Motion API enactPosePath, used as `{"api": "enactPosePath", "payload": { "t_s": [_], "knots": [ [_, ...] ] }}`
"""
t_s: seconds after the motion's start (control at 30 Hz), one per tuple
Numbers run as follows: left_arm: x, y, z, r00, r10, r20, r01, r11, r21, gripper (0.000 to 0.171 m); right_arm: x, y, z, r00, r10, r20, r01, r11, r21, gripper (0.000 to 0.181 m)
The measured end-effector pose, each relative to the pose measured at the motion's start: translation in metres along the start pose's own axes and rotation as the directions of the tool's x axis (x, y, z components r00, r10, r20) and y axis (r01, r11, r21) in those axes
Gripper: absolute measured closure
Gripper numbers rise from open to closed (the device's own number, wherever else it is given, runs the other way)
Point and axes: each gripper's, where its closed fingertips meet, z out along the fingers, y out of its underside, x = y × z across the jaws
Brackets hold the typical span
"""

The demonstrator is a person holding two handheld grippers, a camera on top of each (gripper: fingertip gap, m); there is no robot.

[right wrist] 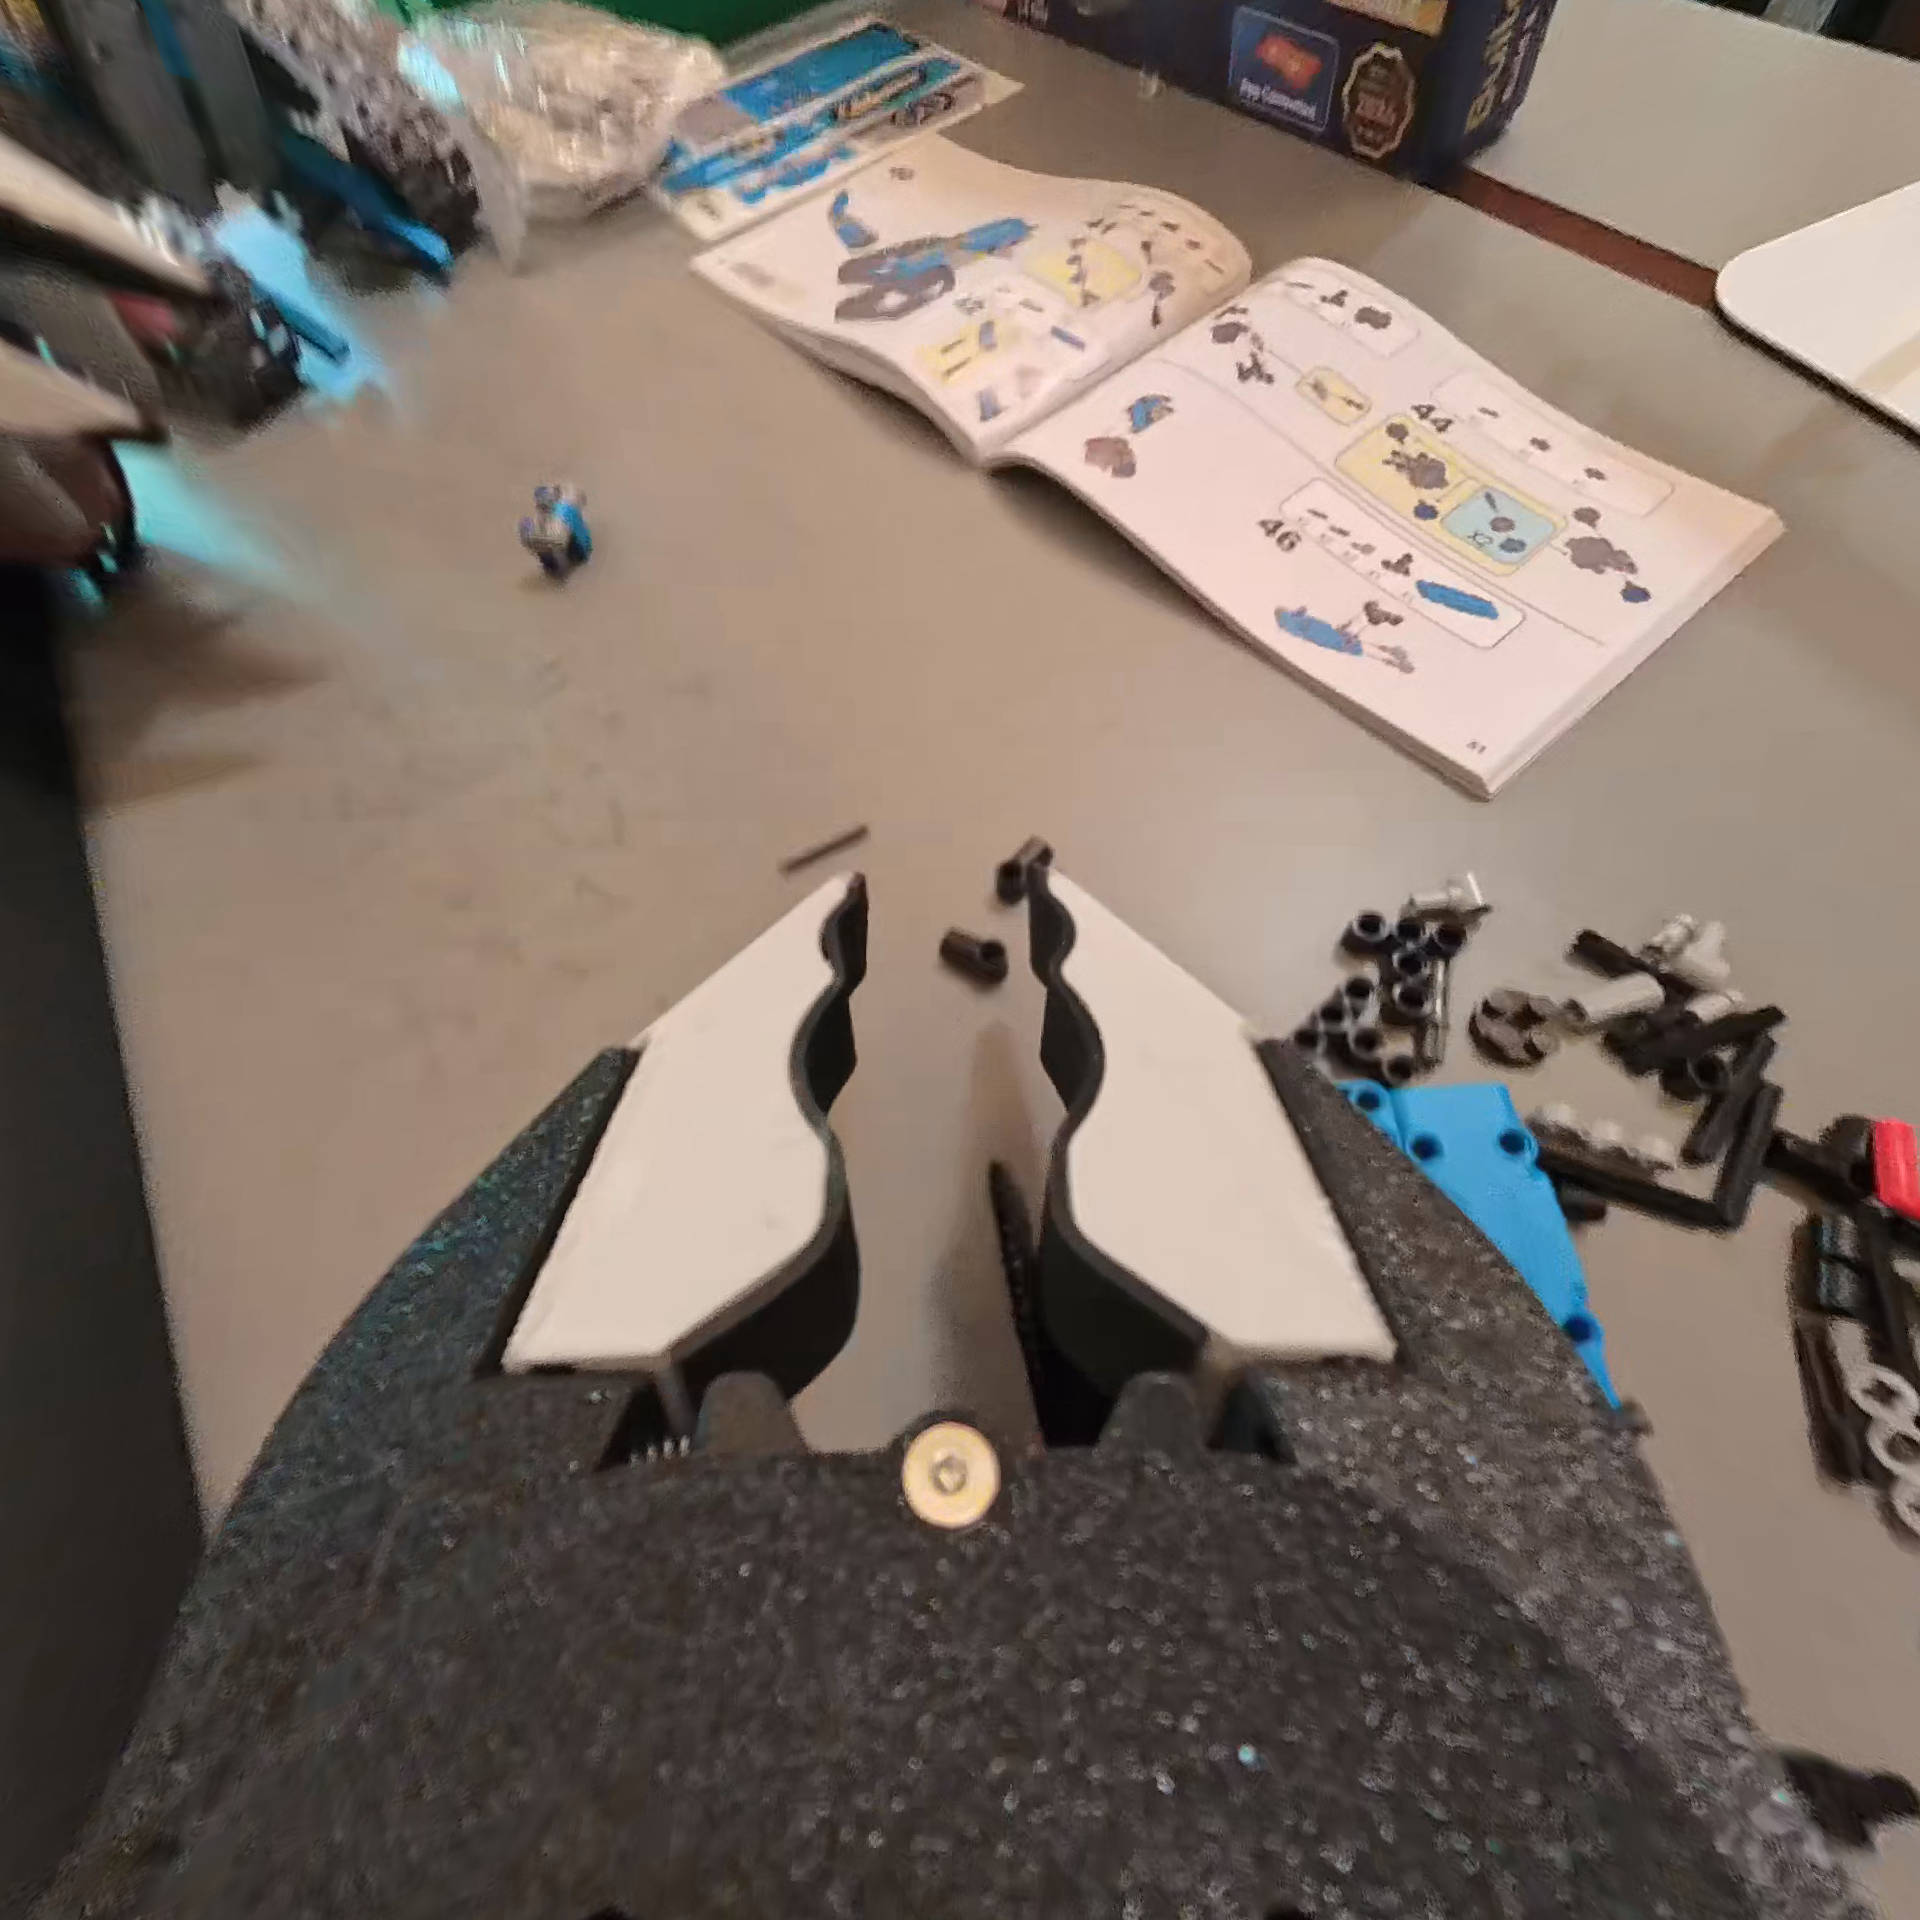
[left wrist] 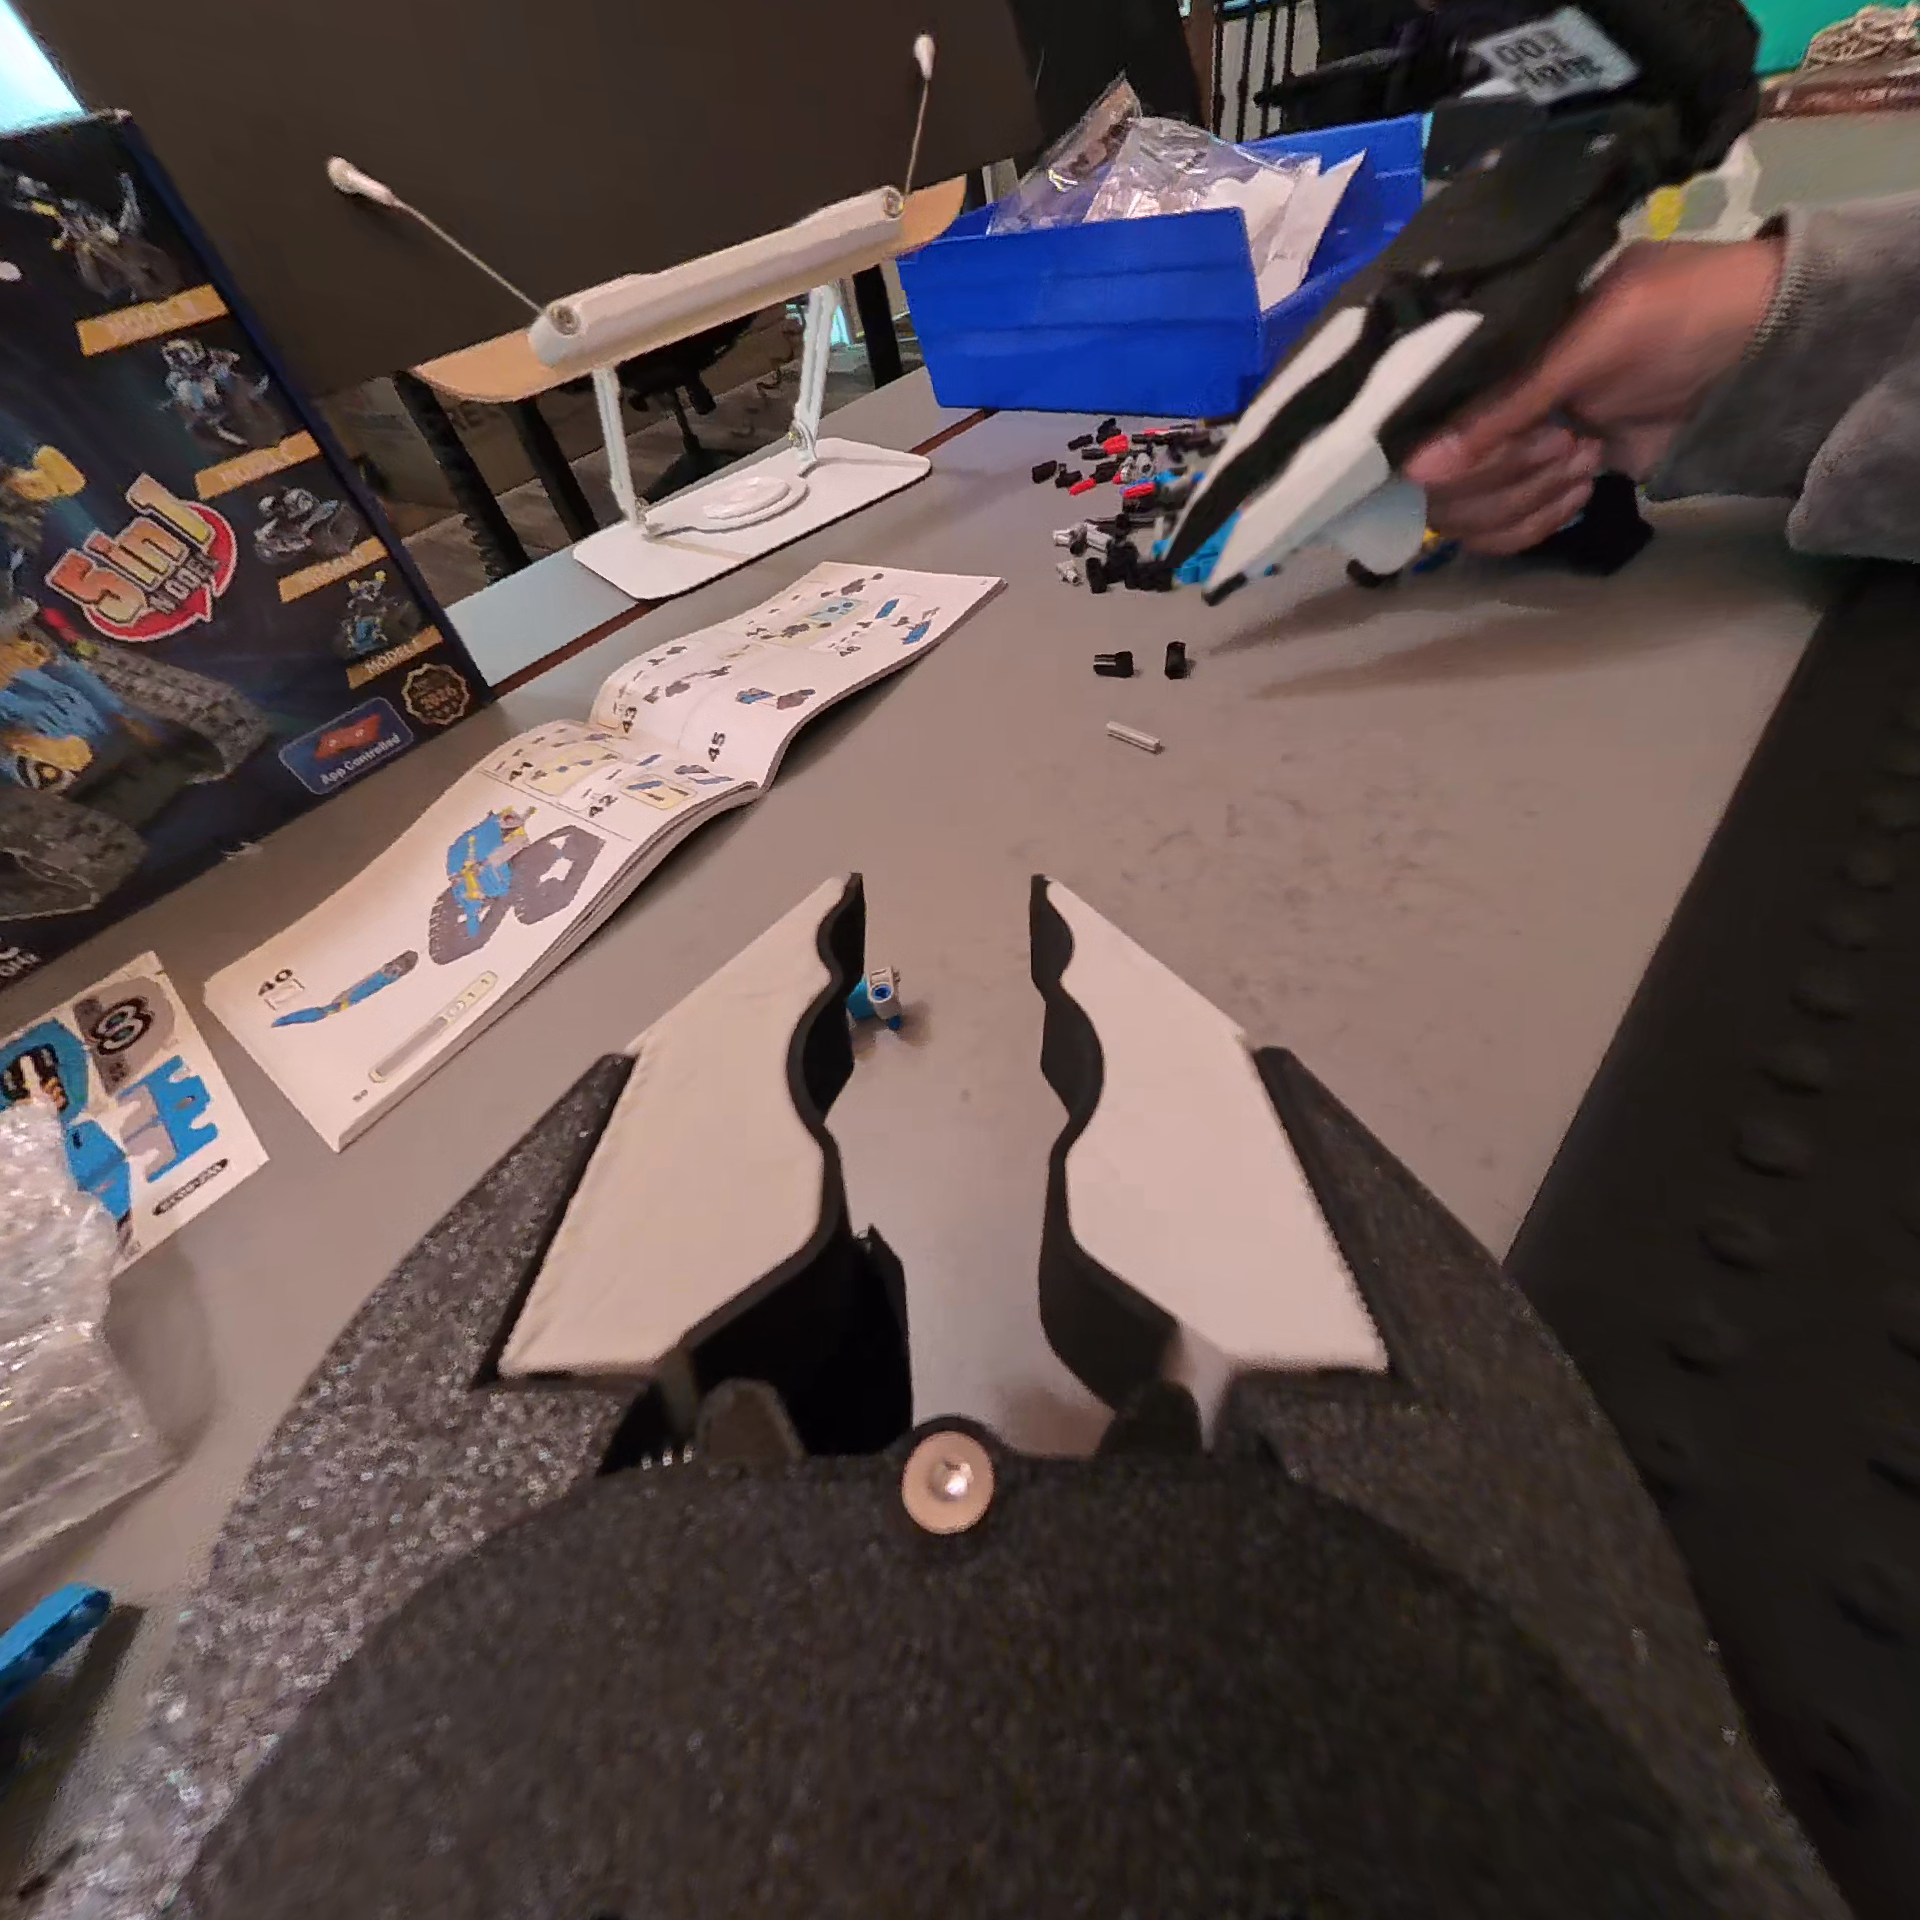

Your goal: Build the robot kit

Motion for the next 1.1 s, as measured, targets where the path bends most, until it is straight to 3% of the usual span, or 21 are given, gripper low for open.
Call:
{"api": "enactPosePath", "payload": {
  "t_s": [0.1,0.37,0.47,0.6,0.67,0.73,0.8,0.9,0.97,1.1],
  "knots": [
    [0.004,0.003,0.004,1.000,0.009,-0.021,-0.009,1.000,-0.021,0.140,0.000,0.018,-0.004,0.997,-0.074,-0.023,0.072,0.995,-0.061,0.150],
    [0.027,0.011,0.015,0.987,0.125,-0.098,-0.132,0.989,-0.073,0.140,0.008,0.029,0.018,0.989,-0.150,0.018,0.151,0.971,-0.188,0.150],
    [0.032,0.011,0.017,0.983,0.126,-0.132,-0.137,0.988,-0.075,0.140,0.004,0.029,0.021,0.990,-0.127,0.067,0.138,0.971,-0.194,0.166],
    [0.036,0.008,0.017,0.981,0.125,-0.151,-0.135,0.989,-0.059,0.142,0.001,0.028,0.020,0.982,-0.178,0.056,0.185,0.965,-0.185,0.168],
    [0.039,0.005,0.016,0.978,0.129,-0.161,-0.136,0.990,-0.038,0.145,-0.014,0.014,0.016,0.986,-0.134,0.102,0.144,0.985,-0.097,0.168],
    [0.044,0.000,0.014,0.974,0.160,-0.163,-0.164,0.986,-0.011,0.145,-0.048,-0.025,0.004,0.970,-0.056,0.238,0.034,0.995,0.099,0.168],
    [0.048,-0.011,0.009,0.968,0.219,-0.122,-0.215,0.976,0.044,0.144,-0.093,-0.069,-0.016,0.896,-0.008,0.444,-0.128,0.952,0.276,0.167],
    [0.046,-0.042,-0.005,0.945,0.323,0.049,-0.327,0.929,0.175,0.139,-0.152,-0.115,-0.040,0.662,0.030,0.749,-0.410,0.851,0.329,0.169],
    [0.044,-0.063,-0.020,0.925,0.349,0.152,-0.378,0.888,0.263,0.139,-0.173,-0.127,-0.033,0.517,0.092,0.851,-0.545,0.802,0.244,0.168],
    [0.048,-0.088,-0.042,0.948,0.274,0.163,-0.318,0.852,0.415,0.136,-0.198,-0.140,-0.010,0.286,0.189,0.940,-0.682,0.729,0.061,0.168]
  ]
}}
